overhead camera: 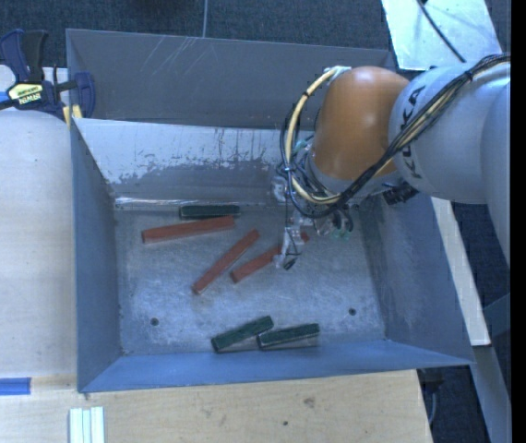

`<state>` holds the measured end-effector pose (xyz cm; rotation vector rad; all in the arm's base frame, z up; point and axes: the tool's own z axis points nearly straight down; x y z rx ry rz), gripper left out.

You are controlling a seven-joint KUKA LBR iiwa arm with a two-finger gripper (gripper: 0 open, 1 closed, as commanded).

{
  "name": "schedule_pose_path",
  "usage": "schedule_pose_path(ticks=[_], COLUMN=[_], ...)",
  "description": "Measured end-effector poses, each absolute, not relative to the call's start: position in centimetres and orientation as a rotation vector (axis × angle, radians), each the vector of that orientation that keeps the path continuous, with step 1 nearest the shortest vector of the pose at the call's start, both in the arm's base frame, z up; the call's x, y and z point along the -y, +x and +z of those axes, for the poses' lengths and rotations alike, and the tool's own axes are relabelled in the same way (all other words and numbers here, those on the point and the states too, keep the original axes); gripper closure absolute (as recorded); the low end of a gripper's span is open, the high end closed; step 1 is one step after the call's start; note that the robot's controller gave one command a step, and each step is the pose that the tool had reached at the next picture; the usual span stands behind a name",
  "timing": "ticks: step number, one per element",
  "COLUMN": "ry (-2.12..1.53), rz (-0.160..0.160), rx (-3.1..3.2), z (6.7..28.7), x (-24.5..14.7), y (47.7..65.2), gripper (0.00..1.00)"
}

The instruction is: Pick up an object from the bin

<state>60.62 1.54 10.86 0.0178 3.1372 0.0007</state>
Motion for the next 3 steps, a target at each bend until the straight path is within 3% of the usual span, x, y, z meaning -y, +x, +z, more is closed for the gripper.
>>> schedule_pose_path(ticks=[1,2,3], ry=[-0.097,-0.095,-0.098], rz=[-0.001,0.001,-0.001], rx=[-3.141,-3.136,-3.128], z=[6.9,7.2,22.7], x=[-1.9,-1.9,-2.6], y=[60.3,60.5,58.8], gripper=[0.00,1.00,1.00])
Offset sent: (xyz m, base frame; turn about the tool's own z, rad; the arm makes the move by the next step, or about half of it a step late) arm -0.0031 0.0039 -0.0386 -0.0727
